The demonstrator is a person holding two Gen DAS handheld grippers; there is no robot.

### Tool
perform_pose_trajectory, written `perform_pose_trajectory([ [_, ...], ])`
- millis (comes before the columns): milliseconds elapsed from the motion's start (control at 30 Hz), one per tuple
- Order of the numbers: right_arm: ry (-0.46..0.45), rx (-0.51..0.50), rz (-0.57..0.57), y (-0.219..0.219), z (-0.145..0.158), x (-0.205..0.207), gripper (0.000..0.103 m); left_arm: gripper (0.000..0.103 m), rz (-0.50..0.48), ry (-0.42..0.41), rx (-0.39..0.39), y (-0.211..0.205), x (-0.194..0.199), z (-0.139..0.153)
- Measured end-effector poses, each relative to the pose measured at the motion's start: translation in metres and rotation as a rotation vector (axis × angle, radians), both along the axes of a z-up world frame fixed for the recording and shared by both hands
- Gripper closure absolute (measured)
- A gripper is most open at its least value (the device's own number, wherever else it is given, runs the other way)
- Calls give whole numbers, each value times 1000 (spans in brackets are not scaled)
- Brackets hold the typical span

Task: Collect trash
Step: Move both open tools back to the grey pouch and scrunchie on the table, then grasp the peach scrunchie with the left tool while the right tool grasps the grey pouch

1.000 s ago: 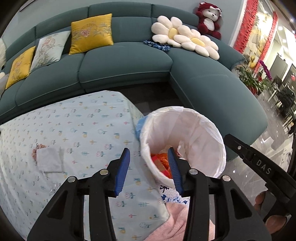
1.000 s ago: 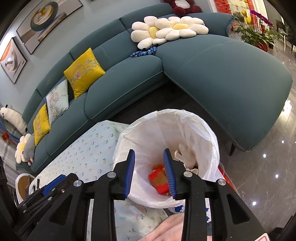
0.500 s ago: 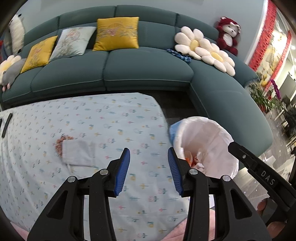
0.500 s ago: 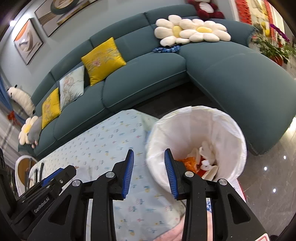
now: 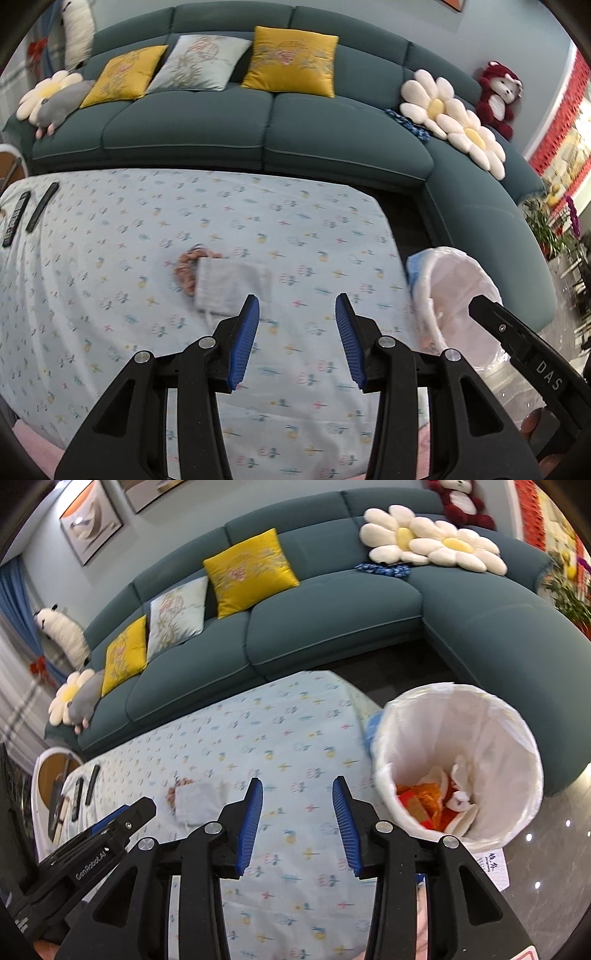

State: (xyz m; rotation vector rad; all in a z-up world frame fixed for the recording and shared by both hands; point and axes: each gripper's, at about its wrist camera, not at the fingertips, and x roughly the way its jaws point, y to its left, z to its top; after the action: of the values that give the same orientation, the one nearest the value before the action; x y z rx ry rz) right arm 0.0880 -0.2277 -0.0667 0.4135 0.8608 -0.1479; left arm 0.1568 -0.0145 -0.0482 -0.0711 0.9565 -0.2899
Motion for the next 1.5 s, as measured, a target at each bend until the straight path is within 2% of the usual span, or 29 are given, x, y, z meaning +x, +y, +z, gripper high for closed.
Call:
perform_pose_trajectory([
  [500,56,-25,120,80,-17,35,63,61,118,38,-10,82,20,-21],
  [867,125,-37,189,127,-49,65,61,51,208,94,2,139,41,-55],
  [933,141,-42,201,134,-57,70,61,46,219,106,2,145,47,-61],
  [1133,188,-37,213,149,-84,93,61,39,223,139,-15,154,71,-81],
  [1500,264,-22,196,153,-134,140,61,40,157,199,-29,129,128,-123],
])
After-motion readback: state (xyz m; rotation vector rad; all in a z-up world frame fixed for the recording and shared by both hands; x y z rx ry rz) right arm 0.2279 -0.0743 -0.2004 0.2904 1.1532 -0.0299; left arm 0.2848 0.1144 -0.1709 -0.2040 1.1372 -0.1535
